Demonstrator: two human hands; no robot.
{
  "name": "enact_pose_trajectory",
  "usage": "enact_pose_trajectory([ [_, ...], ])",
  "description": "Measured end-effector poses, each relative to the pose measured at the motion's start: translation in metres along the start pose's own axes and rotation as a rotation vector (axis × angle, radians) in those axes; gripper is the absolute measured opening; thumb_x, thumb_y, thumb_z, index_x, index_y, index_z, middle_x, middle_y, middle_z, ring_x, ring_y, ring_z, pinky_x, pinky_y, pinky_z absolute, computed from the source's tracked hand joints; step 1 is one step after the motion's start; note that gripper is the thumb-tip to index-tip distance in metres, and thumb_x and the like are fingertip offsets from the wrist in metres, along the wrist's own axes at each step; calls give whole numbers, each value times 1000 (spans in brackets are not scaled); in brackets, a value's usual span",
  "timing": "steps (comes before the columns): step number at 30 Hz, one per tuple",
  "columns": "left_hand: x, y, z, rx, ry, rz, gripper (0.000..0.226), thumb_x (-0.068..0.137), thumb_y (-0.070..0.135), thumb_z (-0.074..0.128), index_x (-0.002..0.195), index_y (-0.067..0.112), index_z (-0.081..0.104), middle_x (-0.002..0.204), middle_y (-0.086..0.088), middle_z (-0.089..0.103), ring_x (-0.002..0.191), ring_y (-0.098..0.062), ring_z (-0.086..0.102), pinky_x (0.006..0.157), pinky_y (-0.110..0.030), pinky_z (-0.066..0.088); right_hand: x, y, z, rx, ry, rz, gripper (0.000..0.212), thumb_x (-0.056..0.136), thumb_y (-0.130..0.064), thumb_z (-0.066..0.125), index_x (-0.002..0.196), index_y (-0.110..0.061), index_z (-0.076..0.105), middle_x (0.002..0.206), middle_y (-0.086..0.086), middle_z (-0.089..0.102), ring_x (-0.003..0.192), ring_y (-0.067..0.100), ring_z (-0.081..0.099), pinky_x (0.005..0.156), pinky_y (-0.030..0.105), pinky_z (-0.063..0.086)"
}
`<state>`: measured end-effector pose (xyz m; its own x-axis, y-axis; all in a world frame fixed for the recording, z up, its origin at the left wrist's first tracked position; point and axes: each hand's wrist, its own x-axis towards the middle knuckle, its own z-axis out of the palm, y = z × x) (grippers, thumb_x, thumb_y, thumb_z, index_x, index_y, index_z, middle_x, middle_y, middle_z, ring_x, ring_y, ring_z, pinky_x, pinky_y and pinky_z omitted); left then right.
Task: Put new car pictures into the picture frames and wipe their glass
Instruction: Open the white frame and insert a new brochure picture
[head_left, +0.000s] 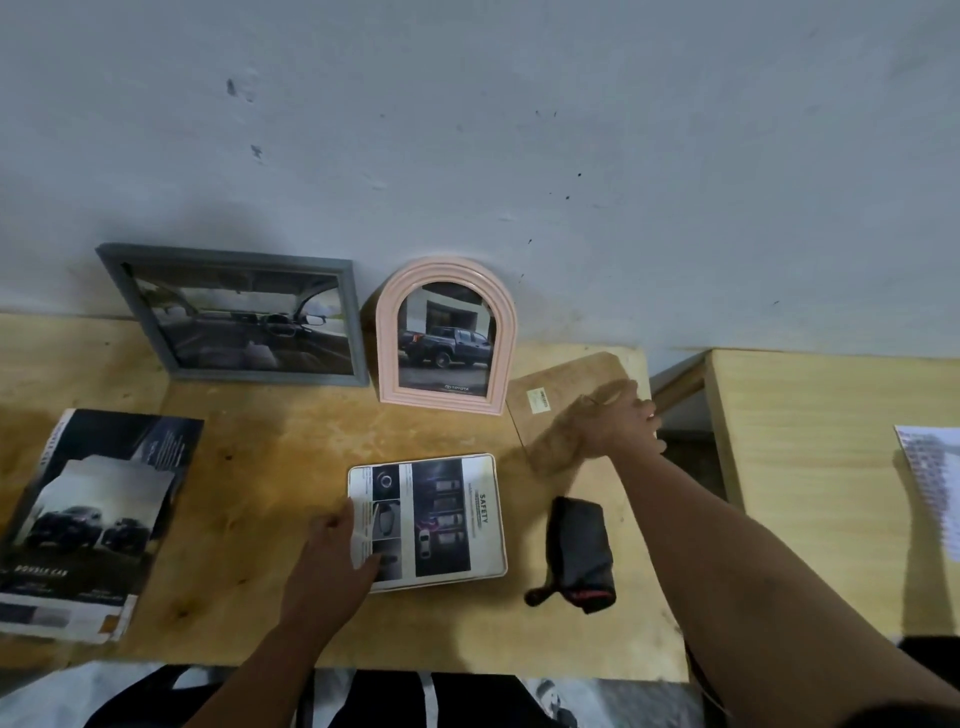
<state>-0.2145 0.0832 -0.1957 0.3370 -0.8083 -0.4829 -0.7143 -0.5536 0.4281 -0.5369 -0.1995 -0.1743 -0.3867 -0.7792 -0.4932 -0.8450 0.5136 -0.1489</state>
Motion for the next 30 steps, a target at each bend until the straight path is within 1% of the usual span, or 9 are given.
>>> enact_pose_trajectory([
  [4,0,1,1,-1,14,-17,87,94,44,66,163,20,18,151,-7,27,129,-26,53,93,-38,56,9,2,-3,-55,-15,12,120,65,-70,79,156,-28,14,150,15,31,138,39,33,110,60,35],
  [8,0,3,-1,5,-1,-14,88,95,43,66,164,18,17,153,-9,26,131,-27,53,96,-38,55,9,18,-9,-6,9,74,132,43,-68,92,148,-27,23,146,17,29,135,40,34,109,60,37],
  [11,1,5,-3,35,-17,5,88,94,45,66,163,18,17,154,-10,29,133,-29,51,98,-41,54,6,41,-21,152,-28,3,124,52,-60,96,148,-24,26,150,18,28,133,42,44,106,55,46],
  [16,2,1,-9,53,-48,34,97,87,44,75,162,17,21,148,-14,34,130,-31,51,98,-42,55,-5,82,-39,522,-41,-148,98,71,-47,90,151,-19,41,145,10,56,133,36,53,108,57,48],
  [20,1,1,-9,56,-45,63,100,81,38,79,161,16,23,141,-16,33,122,-31,52,95,-40,55,-30,100,-36,653,-43,-159,108,57,-67,87,149,-29,44,142,2,59,131,32,57,104,59,52],
  [22,0,1,-8,63,-36,62,103,80,38,80,161,14,22,142,-16,32,121,-31,53,94,-41,55,-46,104,-29,719,-65,-171,110,55,-69,88,149,-32,45,141,-1,59,130,30,56,103,61,52],
  [26,0,-2,-8,20,-11,84,106,77,42,80,161,19,21,136,-12,33,116,-28,53,90,-41,57,-98,88,-17,760,-134,-226,94,75,-41,89,154,-25,41,142,-2,52,129,24,52,107,53,50],
  [28,-2,-2,-10,-13,-4,97,101,81,40,78,161,16,23,137,-12,35,118,-27,51,94,-41,55,-124,75,-1,736,-162,-273,87,81,-34,86,154,-23,40,138,-4,50,123,18,48,103,43,49],
  [30,-5,-1,-15,-58,-2,83,89,86,33,75,160,13,29,138,-12,37,119,-28,53,96,-39,53,-149,60,22,742,-234,-314,83,82,-32,85,153,-25,41,139,-4,52,124,18,49,103,42,50],
])
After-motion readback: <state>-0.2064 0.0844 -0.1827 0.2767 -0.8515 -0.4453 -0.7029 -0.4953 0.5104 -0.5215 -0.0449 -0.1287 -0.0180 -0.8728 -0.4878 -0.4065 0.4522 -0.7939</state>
